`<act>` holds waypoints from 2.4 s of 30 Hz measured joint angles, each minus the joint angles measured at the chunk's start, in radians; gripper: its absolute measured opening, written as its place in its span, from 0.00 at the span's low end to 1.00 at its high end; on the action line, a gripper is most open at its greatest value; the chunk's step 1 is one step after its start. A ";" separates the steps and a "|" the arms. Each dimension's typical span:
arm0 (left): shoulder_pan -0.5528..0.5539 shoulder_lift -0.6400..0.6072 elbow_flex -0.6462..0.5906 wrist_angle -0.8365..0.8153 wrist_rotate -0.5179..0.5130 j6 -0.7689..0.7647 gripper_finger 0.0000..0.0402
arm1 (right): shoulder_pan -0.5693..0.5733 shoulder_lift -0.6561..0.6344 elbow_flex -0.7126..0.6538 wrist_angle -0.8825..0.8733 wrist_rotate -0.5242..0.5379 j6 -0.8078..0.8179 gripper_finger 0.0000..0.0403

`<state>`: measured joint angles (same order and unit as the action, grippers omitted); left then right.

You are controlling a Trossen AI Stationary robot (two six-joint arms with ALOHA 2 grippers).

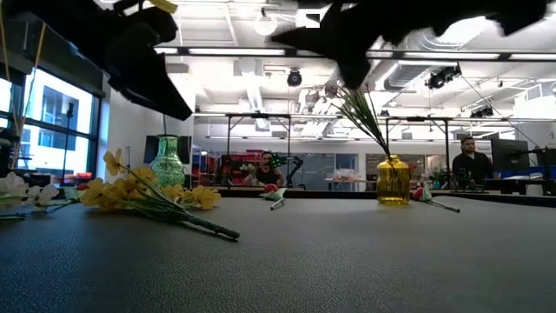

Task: Sort flowers into vase by color
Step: Put the yellow flowers into the yellow flower vase

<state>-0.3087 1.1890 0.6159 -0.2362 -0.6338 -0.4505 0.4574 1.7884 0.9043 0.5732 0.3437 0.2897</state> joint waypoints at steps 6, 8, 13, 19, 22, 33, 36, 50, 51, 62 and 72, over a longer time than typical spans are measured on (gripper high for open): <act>-0.104 -0.013 0.000 -0.093 -0.005 -0.162 0.48 | -0.053 0.164 0.339 -0.507 0.033 0.092 0.48; -0.144 -0.014 0.000 -0.117 -0.022 -0.221 0.48 | -0.070 0.233 0.454 -0.632 0.034 0.134 0.52; -0.244 -0.013 0.000 -0.213 -0.073 -0.353 0.48 | -0.102 0.404 0.722 -0.871 0.034 0.241 0.61; -0.340 -0.013 0.000 -0.286 -0.150 -0.464 0.48 | -0.128 0.590 0.986 -1.083 0.057 0.323 0.57; -0.368 -0.013 0.000 -0.291 -0.183 -0.482 0.48 | -0.146 0.647 1.083 -1.174 0.068 0.377 0.53; -0.393 -0.013 0.000 -0.292 -0.254 -0.482 0.48 | -0.189 0.684 1.114 -1.254 0.030 0.387 0.21; -0.393 -0.013 0.000 -0.292 -0.267 -0.482 0.48 | -0.182 0.684 1.114 -1.263 0.035 0.373 0.07; -0.440 0.005 0.000 -0.293 -0.313 -0.481 0.48 | -0.017 0.550 1.109 -1.838 0.454 0.687 0.01; -0.445 0.010 0.000 -0.289 -0.320 -0.481 0.48 | 0.001 0.539 1.109 -1.889 0.478 0.731 0.01; -0.432 0.175 0.001 -0.024 -0.217 -0.273 0.48 | 0.167 0.353 0.874 -1.999 0.563 1.112 0.00; -0.242 0.428 0.001 0.586 0.025 0.152 0.48 | 0.218 0.007 0.211 -1.015 0.696 0.884 0.00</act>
<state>-0.5507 1.6168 0.6167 0.3495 -0.6088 -0.2988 0.6757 1.7952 1.1154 -0.4422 1.0402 1.1735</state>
